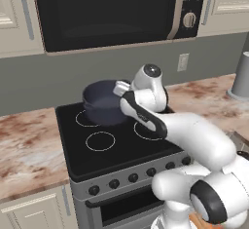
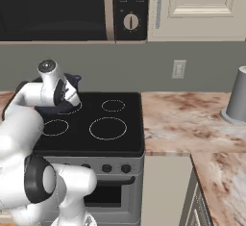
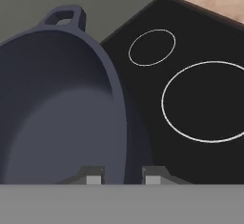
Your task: Move the pot and pan from the stove into the sink.
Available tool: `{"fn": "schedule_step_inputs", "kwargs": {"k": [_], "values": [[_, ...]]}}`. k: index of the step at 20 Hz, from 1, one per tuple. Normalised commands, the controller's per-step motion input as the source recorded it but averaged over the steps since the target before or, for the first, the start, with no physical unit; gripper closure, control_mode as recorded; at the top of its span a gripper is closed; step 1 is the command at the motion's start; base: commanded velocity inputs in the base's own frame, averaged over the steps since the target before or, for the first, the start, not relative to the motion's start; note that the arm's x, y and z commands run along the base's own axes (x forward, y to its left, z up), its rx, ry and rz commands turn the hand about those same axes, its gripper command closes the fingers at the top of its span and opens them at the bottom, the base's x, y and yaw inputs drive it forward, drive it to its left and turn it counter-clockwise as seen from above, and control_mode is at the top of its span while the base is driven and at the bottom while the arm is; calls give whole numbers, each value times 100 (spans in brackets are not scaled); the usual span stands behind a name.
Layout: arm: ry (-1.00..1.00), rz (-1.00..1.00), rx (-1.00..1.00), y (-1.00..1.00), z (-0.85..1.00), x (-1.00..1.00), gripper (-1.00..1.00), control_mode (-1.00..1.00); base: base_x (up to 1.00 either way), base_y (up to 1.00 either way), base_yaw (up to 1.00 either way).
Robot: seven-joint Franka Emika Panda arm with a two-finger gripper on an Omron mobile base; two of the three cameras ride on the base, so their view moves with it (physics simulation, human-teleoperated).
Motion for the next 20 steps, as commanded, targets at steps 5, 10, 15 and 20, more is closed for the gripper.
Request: {"fn": "schedule_step_inputs", "kwargs": {"k": [5, 10, 15, 20], "values": [[-8, 1, 0, -20, 36, -100, 100, -100, 0, 0, 0], [-10, 3, 0, -23, 30, -100, 100, -100, 0, 0, 0], [-10, 4, 0, -28, 29, -100, 100, -100, 0, 0, 0], [-8, 7, 0, -28, 26, -100, 100, -100, 0, 0, 0]]}}
